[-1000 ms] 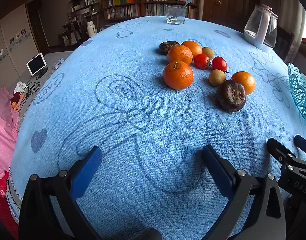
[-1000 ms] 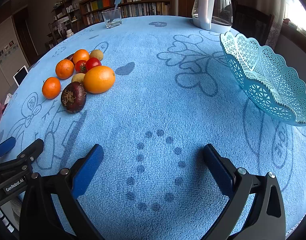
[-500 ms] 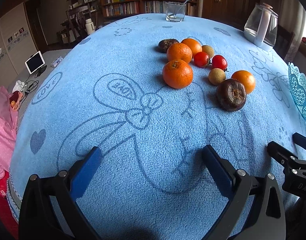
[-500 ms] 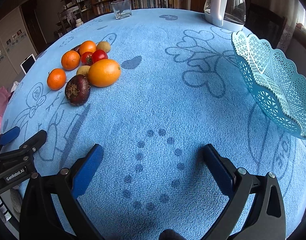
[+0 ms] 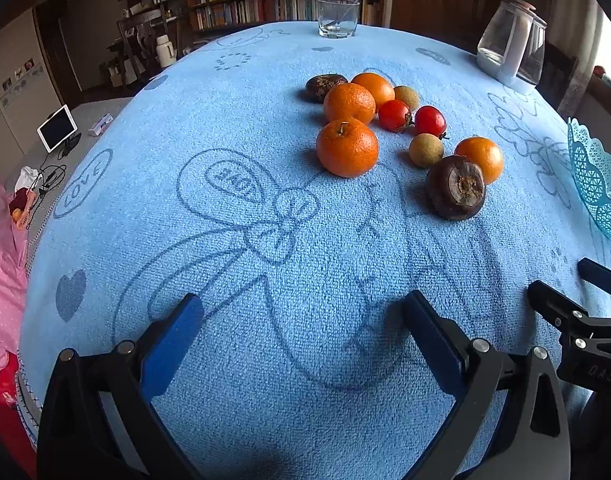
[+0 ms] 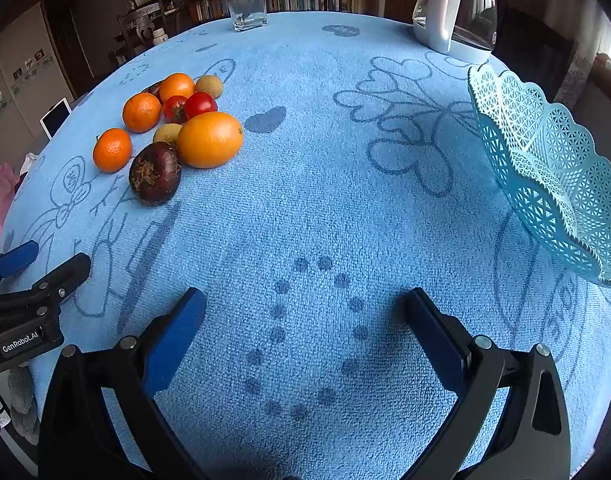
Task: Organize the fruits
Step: 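Grasp a mandarin with the left gripper while the right gripper grasps a dark mangosteen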
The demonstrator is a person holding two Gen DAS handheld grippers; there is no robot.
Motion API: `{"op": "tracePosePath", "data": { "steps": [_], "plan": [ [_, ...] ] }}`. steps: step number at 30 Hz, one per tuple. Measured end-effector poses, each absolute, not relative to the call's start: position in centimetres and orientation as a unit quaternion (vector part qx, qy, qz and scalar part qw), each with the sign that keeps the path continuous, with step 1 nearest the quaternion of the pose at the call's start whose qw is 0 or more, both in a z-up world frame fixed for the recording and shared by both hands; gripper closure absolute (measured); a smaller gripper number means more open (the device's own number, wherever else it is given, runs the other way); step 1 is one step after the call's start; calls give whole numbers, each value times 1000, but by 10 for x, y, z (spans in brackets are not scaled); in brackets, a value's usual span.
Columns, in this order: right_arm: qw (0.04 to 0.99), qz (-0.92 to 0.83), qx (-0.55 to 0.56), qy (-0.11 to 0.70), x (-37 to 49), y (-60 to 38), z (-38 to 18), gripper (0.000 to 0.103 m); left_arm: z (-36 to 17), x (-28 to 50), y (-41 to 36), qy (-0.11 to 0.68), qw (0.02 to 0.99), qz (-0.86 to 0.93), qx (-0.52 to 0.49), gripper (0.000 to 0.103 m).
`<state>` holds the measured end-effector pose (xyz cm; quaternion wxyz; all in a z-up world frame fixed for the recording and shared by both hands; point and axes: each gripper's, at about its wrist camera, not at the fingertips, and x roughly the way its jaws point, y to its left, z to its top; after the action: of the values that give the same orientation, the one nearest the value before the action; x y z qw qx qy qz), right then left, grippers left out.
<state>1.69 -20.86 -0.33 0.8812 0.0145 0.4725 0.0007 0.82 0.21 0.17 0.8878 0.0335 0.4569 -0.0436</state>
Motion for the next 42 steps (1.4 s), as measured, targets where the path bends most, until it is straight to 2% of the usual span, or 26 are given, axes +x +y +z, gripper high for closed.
{"op": "tracePosePath", "data": {
  "steps": [12, 27, 42],
  "plan": [
    [886, 12, 33, 463, 15, -213, 2, 2, 6, 11, 5, 465, 883, -54, 34, 5],
    [914, 58, 49, 399, 21, -194, 40, 2, 34, 30, 10, 419, 907, -38, 34, 5],
    [909, 62, 68, 407, 30, -195, 38, 2, 27, 72, -2, 415, 908, -40, 37, 5]
  ]
}}
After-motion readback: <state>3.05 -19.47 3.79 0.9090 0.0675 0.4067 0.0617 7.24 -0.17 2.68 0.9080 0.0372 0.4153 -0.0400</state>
